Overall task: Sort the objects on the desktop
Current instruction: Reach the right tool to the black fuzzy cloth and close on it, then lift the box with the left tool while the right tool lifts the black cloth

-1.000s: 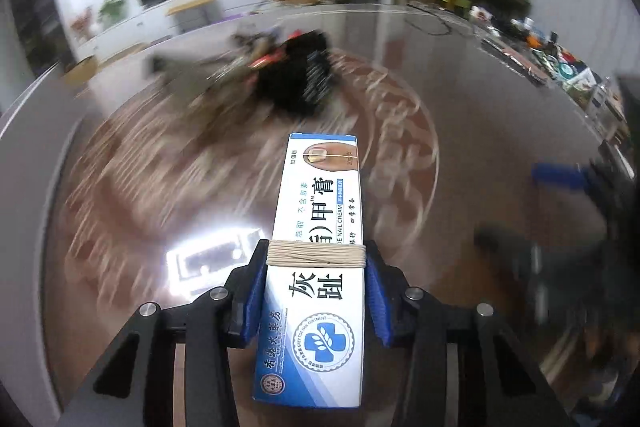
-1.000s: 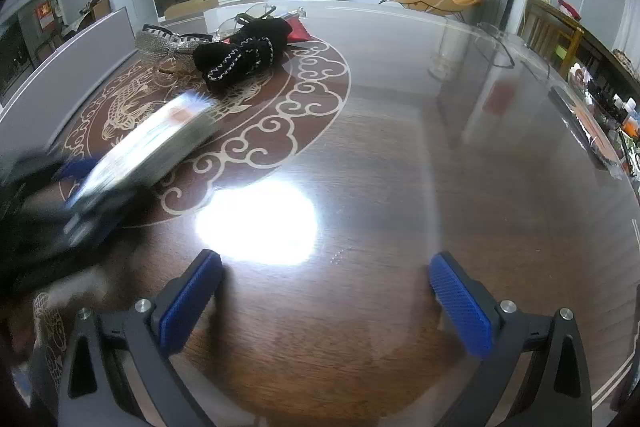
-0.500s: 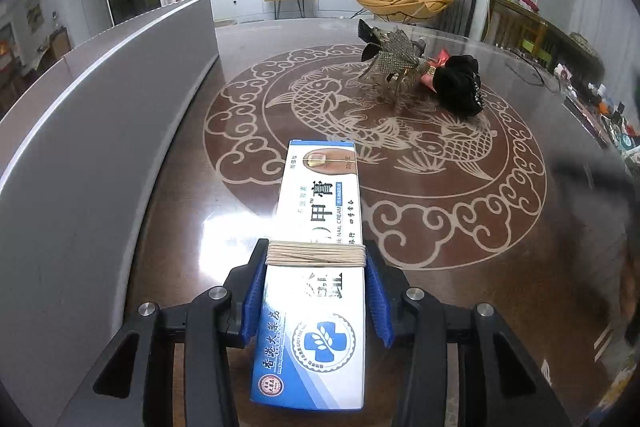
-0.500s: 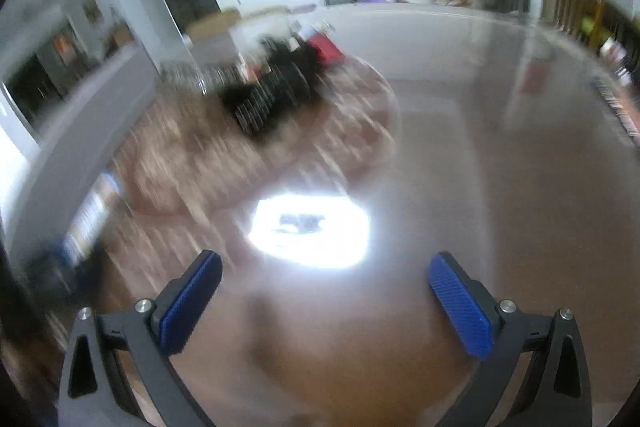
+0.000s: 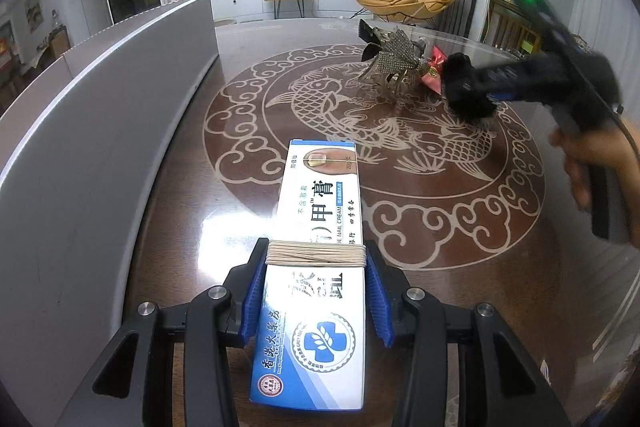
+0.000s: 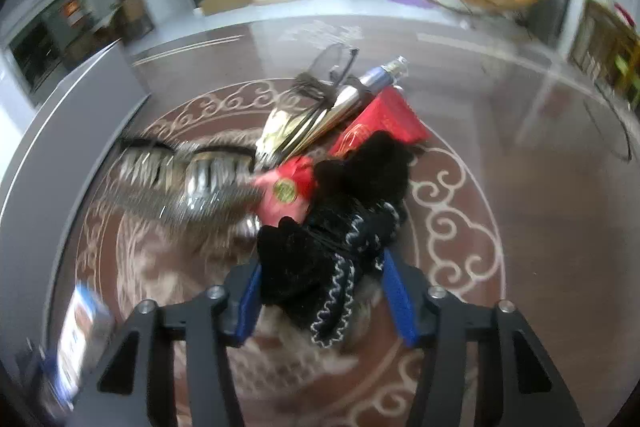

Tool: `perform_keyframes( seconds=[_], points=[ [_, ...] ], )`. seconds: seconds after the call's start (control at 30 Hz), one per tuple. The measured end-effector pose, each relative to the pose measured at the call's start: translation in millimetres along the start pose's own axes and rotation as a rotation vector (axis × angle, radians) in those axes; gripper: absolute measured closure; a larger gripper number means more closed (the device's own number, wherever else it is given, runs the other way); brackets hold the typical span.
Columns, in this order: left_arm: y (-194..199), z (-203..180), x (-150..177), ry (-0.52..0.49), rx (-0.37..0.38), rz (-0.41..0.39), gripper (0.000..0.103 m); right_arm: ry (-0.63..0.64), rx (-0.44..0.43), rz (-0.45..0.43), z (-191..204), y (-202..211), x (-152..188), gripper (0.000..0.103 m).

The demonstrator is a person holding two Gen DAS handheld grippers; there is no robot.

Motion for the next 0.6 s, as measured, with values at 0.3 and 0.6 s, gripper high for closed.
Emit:
perform_keyframes(
  seconds=[0.3,0.6],
  points=[
    [-1.6,-1.2,1.3,0.002,0.009,-0.003,0.059,0.160,-0.080,-0.047,-25.5,86.9,136.0,0.050],
    [-9.2,-4.9,2.7,-0.018,0.003,0.053,0.000,0.084,0.066,-0.048,-53.0,92.9,163.2,0.000]
  ],
)
Point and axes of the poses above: each gripper's, at about its wrist camera, not at the fingertips, and y roughly against the way its jaws point, z to its left, x to its underside, the point moved 5 cm from there along -y, roughly the way its jaws point, and after that the axes turned 11 degrees about -y, right-handed, at the moved point
